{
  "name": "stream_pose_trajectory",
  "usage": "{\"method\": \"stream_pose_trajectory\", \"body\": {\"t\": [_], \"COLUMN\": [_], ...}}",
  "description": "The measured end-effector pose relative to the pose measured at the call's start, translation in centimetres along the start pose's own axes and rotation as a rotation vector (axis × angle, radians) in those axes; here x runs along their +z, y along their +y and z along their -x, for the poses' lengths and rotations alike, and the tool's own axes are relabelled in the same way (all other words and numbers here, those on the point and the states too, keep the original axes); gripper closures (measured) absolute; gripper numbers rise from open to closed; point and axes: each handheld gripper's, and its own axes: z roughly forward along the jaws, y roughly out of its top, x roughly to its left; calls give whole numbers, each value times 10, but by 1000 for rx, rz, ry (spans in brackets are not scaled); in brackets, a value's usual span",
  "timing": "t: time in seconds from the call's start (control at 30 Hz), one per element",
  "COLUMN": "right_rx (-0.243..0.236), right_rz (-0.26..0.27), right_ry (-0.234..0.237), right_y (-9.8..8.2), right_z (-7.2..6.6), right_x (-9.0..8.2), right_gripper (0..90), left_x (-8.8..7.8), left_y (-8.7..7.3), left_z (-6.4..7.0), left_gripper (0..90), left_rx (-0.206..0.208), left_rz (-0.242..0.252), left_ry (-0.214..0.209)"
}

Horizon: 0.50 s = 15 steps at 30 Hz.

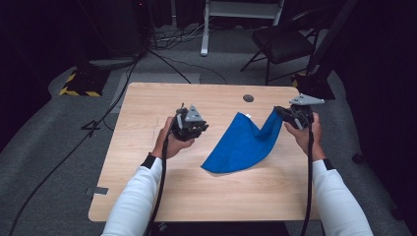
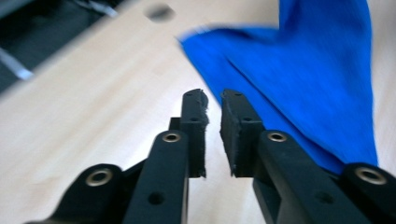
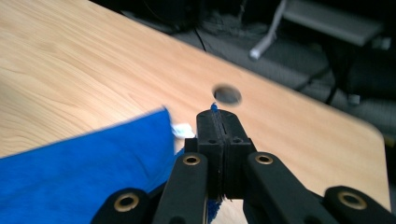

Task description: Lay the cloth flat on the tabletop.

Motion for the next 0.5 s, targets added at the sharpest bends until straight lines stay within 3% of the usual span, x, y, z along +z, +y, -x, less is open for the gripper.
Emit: {"method": "stream_pose_trajectory", "body": {"t": [0.17,0.33,0.37,0.4,0.47,0.5], "right_rx": [91,128,128,146,170,158], "right_rz": [-89,-169,-169,-194,-188,-181], "right_ry": [-63,-139,-139,-158,-148,-154], "right_y": [-22,-44,-44,-52,-55,-55], "right_z": [25,44,44,47,49,48], "right_x": [9,15,15,17,15,13], "right_gripper": [871,776,776,674,655,628], "left_x": [35,65,65,74,81,84], "left_y": [-7,-7,-7,-7,-10,-12], "left_z": [20,43,43,50,54,54], "left_gripper": [684,623,622,627,668,690], "left_rx": [7,37,37,65,78,74], "left_rz": [-86,-139,-139,-163,-190,-207], "left_ry": [-88,-151,-151,-155,-164,-166]}}
